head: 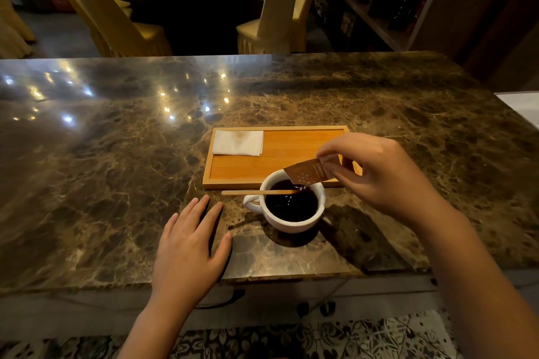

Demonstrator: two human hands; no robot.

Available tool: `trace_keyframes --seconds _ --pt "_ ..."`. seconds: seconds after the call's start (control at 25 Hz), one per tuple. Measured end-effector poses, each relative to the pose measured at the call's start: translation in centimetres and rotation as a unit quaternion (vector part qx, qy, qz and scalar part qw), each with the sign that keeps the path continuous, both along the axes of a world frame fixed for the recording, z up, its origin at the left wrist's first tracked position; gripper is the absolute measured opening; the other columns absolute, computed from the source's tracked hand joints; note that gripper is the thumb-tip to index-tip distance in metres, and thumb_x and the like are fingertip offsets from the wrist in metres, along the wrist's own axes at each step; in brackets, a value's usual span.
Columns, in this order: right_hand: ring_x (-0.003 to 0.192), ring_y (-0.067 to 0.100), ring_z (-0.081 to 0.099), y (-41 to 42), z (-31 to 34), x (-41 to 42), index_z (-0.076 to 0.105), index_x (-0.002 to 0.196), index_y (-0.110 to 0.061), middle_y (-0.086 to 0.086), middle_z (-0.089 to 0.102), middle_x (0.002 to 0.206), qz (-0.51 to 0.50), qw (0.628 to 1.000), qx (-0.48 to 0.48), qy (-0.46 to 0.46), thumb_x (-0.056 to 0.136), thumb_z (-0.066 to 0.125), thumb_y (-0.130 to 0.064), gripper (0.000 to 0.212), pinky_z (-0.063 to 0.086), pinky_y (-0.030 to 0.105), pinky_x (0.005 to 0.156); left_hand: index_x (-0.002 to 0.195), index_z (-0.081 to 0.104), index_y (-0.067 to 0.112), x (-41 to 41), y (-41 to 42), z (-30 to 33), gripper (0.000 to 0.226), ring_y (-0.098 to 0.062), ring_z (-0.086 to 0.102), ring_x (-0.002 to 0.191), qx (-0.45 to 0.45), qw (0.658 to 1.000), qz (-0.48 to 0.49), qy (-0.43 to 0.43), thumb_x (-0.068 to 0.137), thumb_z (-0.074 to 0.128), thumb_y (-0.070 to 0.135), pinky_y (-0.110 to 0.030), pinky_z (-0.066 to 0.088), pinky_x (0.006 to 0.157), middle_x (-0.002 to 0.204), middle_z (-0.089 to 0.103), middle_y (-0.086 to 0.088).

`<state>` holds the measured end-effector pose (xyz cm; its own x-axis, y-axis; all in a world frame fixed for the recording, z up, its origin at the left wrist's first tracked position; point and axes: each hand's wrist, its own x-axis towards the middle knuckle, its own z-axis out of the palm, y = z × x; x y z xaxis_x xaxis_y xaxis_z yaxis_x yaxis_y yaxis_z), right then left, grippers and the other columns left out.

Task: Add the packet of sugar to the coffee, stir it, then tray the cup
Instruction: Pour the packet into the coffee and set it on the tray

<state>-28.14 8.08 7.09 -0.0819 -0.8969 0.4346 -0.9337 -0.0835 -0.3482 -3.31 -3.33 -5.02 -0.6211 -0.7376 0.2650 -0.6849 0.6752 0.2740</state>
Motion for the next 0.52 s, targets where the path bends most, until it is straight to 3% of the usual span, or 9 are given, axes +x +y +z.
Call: trace_keyframes --seconds 0.12,0.32,0.44,0.52 --pt "0.076 -0.002 0.048 -0.1 -0.1 -0.1 0.067 0.094 -0.010 -0.007 0.063 0.085 0.004 1.000 -0.020 -0.019 0.082 0.055 -0.013 0.017 0.037 0.005 0.064 0.129 0.050 0.018 0.0 0.0 0.0 0.056 -0.022 0.037 0.129 -0.002 1.000 -0.001 0.001 0.083 0.039 0.048 -0.046 0.027 0.104 0.136 0.049 -0.009" --pt "0.074 -0.007 0.053 0.1 -1.2 -0.1 0.065 0.095 -0.014 -0.016 0.060 0.084 -0.027 0.994 -0.029 -0.100 0.082 0.060 -0.013 0.014 0.040 0.006 0.067 0.129 0.049 0.018 0.0 0.0 0.0 0.056 -0.023 0.038 0.128 -0.003 1.000 -0.001 -0.001 0.083 0.038 0.048 -0.045 0.027 0.103 0.136 0.048 -0.009" --pt "0.068 0.004 0.058 0.5 -2.1 0.0 0.064 0.092 -0.015 -0.008 0.063 0.080 -0.065 0.970 -0.021 -0.235 0.084 0.060 -0.008 0.011 0.046 0.013 0.058 0.130 0.049 0.018 0.0 0.0 0.0 0.057 -0.022 0.037 0.129 -0.001 1.000 -0.001 0.001 0.083 0.038 0.048 -0.045 0.026 0.104 0.136 0.048 -0.009" --pt "0.058 0.008 0.060 0.5 -2.5 0.1 0.062 0.087 -0.010 0.005 0.063 0.073 -0.074 0.925 -0.033 -0.372 0.086 0.056 -0.003 0.009 0.048 0.016 0.052 0.130 0.049 0.018 0.0 0.0 0.0 0.057 -0.022 0.038 0.129 -0.001 1.000 -0.001 0.000 0.083 0.038 0.049 -0.045 0.026 0.104 0.136 0.048 -0.009"
